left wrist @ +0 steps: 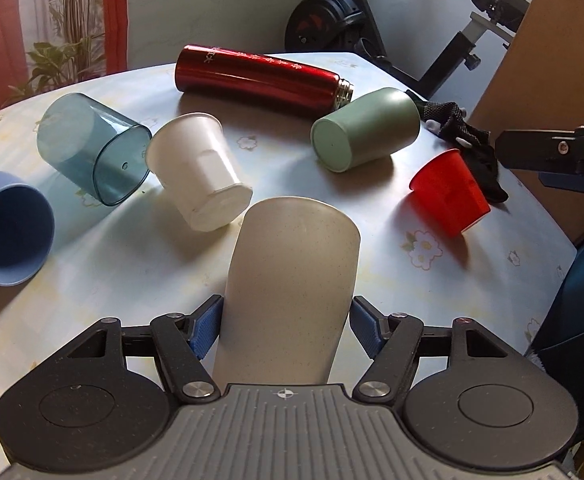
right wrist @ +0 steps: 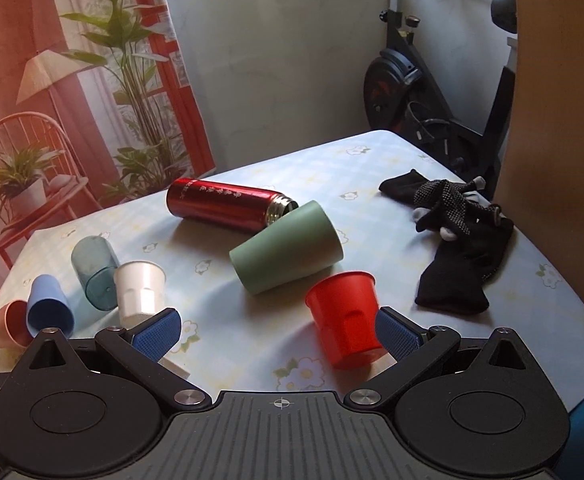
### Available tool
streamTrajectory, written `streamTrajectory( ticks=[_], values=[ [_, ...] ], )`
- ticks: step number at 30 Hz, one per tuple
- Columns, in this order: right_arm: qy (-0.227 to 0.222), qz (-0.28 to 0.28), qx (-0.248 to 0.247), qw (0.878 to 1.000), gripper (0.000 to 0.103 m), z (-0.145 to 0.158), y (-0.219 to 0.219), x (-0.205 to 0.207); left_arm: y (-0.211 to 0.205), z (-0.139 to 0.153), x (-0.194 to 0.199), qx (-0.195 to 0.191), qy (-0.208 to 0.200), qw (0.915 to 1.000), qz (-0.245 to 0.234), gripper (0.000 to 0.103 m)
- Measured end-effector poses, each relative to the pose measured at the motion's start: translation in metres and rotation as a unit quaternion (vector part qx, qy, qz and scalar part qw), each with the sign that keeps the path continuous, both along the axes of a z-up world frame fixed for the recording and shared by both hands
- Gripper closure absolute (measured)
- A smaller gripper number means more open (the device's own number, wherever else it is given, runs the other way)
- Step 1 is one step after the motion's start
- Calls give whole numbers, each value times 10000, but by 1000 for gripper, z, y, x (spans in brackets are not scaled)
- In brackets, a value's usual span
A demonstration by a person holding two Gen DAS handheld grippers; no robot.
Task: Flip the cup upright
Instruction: 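Grasp the beige cup with the right tool while the left tool withdraws, then lift and rotate the beige cup upright with the right tool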
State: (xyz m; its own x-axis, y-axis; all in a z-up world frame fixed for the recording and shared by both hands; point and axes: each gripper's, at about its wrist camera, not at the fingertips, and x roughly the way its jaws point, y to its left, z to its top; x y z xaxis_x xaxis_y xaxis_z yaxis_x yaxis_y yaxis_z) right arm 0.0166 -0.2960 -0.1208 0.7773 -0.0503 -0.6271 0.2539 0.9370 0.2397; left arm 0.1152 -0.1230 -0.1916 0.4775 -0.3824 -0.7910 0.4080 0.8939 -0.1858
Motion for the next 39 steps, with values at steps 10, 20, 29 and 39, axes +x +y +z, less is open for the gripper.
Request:
streamTrajectory(
  ticks=[10, 20, 29, 39],
  values=[
    [59, 558, 251, 9981, 1, -5, 24, 9, 47, 34, -26, -400, -301, 9982, 332, 28],
    [745, 1534, 767, 9824, 4, -36, 83, 51, 134, 69, -46, -150, -1025, 9752, 1958, 28],
    [1171, 1279, 1660, 9708, 7, -64, 84, 87, 198, 80, -56, -351, -1113, 9472, 2985, 28],
    [1351, 1119, 1601, 9714, 22, -74, 88, 95, 201, 65, -62, -434, -1108, 9448, 3054, 28]
  ],
)
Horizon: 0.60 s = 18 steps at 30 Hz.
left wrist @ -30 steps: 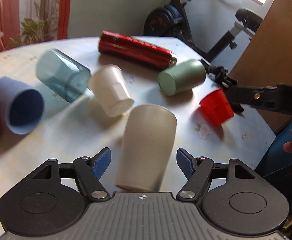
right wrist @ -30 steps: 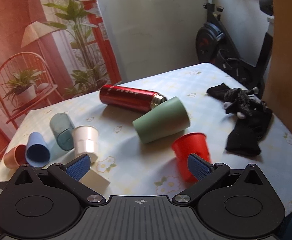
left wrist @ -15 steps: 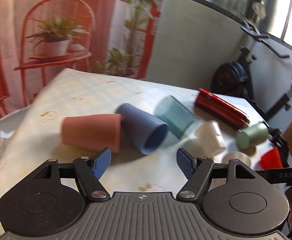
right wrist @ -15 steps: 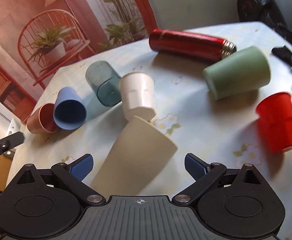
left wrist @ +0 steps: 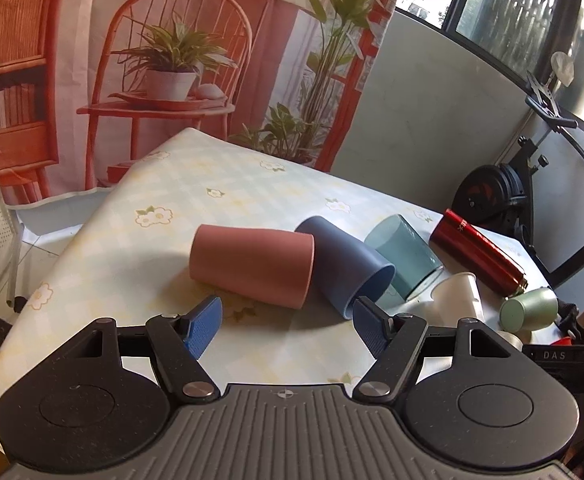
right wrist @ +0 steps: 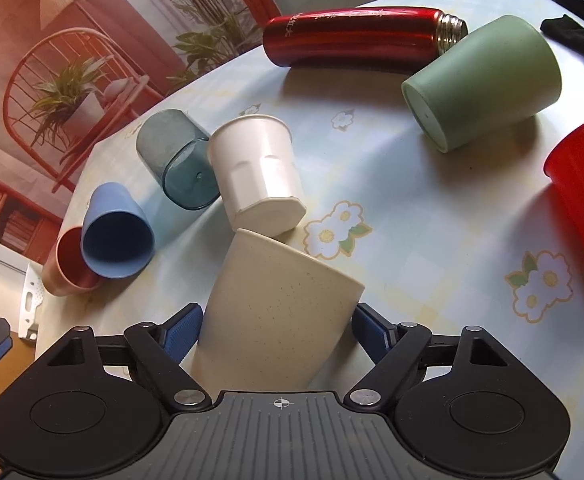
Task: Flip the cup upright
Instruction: 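Lift and rotate the beige cup upright with the right tool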
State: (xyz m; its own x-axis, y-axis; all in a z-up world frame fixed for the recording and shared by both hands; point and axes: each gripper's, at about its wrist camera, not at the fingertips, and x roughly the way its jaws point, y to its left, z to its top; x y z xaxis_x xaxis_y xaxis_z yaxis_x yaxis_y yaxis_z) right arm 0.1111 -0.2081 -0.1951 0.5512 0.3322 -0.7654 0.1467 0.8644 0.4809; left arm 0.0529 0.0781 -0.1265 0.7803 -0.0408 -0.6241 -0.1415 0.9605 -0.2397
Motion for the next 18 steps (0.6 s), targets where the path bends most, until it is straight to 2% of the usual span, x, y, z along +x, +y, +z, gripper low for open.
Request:
streamTrajectory(
  ticks=[5, 8, 15, 18],
  values=[
    [1, -46, 1, 10000, 19, 0, -1, 1, -6, -8, -4, -47, 58, 9999, -148, 28],
    [-18, -70, 45, 10000, 26, 1, -2, 1, -10, -11, -6, -24, 85, 9997, -239, 28],
    [-27, -199, 229, 9995, 29, -1, -5, -1, -17, -10, -10, 29, 63, 9994, -327, 28],
    [-209, -158, 180, 9995, 29, 4, -3, -7, -18, -9, -13, 41, 45, 9995, -320, 28]
  ],
)
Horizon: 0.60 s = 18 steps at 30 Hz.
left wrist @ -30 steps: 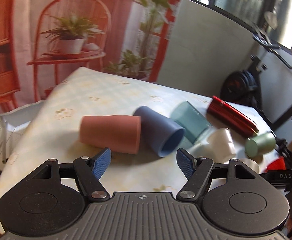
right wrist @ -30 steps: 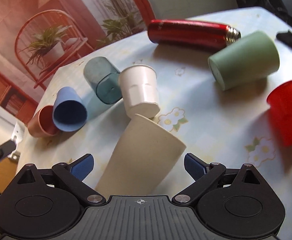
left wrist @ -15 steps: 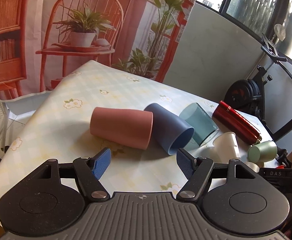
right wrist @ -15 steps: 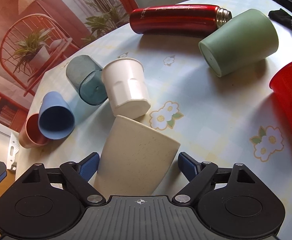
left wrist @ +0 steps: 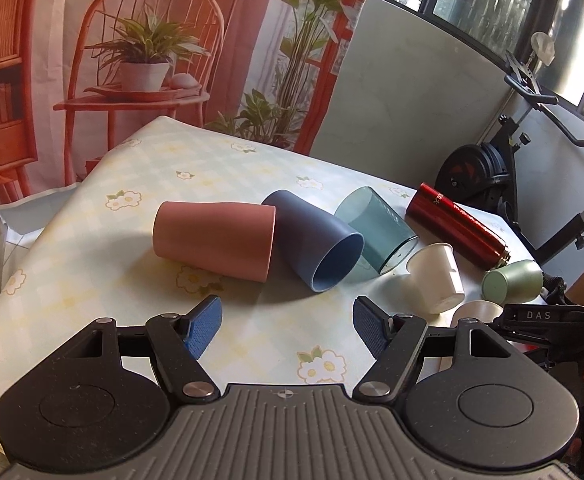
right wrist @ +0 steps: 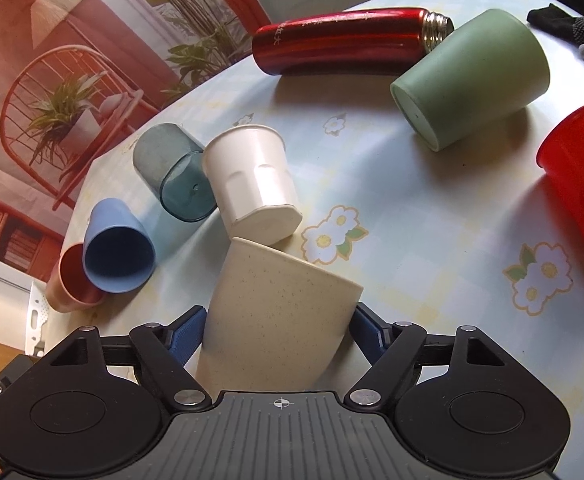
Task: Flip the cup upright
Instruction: 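Lift and rotate the beige cup upright with the right tool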
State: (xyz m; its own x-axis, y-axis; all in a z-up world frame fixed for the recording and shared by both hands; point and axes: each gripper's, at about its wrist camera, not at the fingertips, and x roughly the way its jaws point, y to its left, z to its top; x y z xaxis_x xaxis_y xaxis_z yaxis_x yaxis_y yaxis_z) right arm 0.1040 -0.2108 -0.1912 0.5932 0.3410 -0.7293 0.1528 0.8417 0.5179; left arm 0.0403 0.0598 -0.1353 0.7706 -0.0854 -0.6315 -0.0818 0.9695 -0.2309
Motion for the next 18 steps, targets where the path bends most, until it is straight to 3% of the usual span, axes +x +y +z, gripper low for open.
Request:
streamTrajectory(
  ticks=[9, 18],
  values=[
    [-806, 352, -514, 9948, 31, 23, 15, -27, -6, 4, -1, 3, -53, 10000, -54, 28],
    [-987, 419, -644, 9922, 32, 28, 16, -37, -9, 5, -3, 12, -95, 9999, -105, 28]
  ],
)
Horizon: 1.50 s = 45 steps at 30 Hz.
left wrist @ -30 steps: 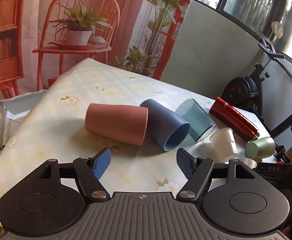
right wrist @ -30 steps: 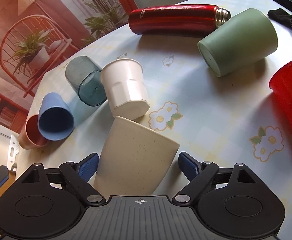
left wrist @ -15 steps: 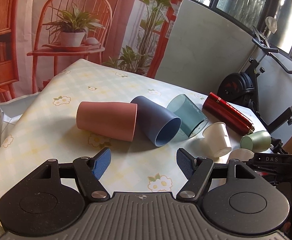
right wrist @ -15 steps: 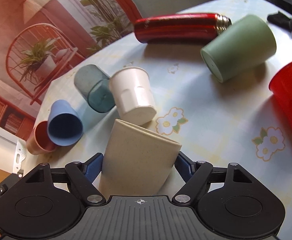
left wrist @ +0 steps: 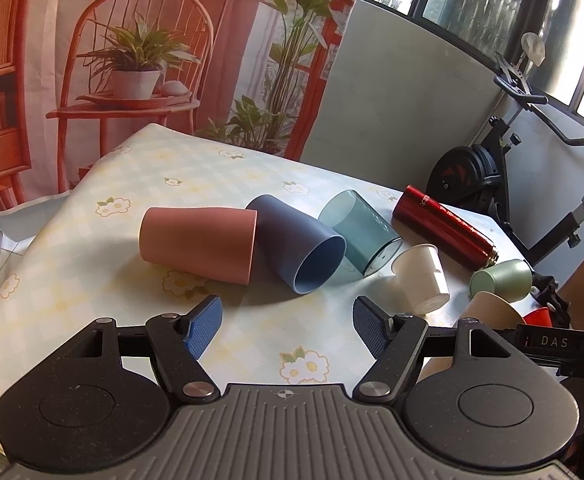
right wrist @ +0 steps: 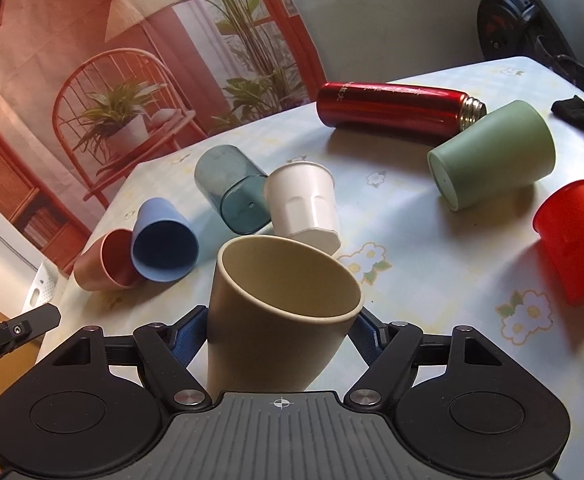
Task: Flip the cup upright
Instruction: 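Lift and rotate the beige cup upright with the right tool, then set the beige cup on the table and open the right tool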
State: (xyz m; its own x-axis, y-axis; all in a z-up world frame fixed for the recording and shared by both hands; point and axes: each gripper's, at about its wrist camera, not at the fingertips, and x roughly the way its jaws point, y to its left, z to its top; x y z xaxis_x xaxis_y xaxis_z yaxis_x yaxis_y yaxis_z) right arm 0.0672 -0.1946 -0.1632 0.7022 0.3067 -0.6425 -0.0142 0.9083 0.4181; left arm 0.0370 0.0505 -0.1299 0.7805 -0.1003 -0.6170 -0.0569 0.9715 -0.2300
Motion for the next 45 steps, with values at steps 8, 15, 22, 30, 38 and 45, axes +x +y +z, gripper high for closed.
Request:
streamTrajectory(
  ticks=[8, 15, 22, 30, 38, 45],
  values=[
    [-392, -127, -997, 9942, 35, 14, 6, -13, 0, 3, -2, -2, -57, 10000, 74, 28],
    [-783, -341, -1879, 9785, 36, 10, 4, -14, -2, 4, -4, -42, -125, 9999, 110, 28],
    [-864, -410, -2266, 9693, 36, 5, 4, -13, -3, 3, -3, -34, -87, 9999, 92, 28],
    [-772, -402, -2092, 9740, 36, 6, 1, -12, -4, 3, -2, -32, -33, 9999, 102, 28],
    [-469, -352, -1819, 9816, 15, 12, -3, -13, -5, 7, 0, -10, 99, 9999, 118, 28],
    [-403, -378, -1579, 9859, 1, 40, -8, -31, -9, 29, -2, 231, 90, 9997, 7, 14]
  ],
)
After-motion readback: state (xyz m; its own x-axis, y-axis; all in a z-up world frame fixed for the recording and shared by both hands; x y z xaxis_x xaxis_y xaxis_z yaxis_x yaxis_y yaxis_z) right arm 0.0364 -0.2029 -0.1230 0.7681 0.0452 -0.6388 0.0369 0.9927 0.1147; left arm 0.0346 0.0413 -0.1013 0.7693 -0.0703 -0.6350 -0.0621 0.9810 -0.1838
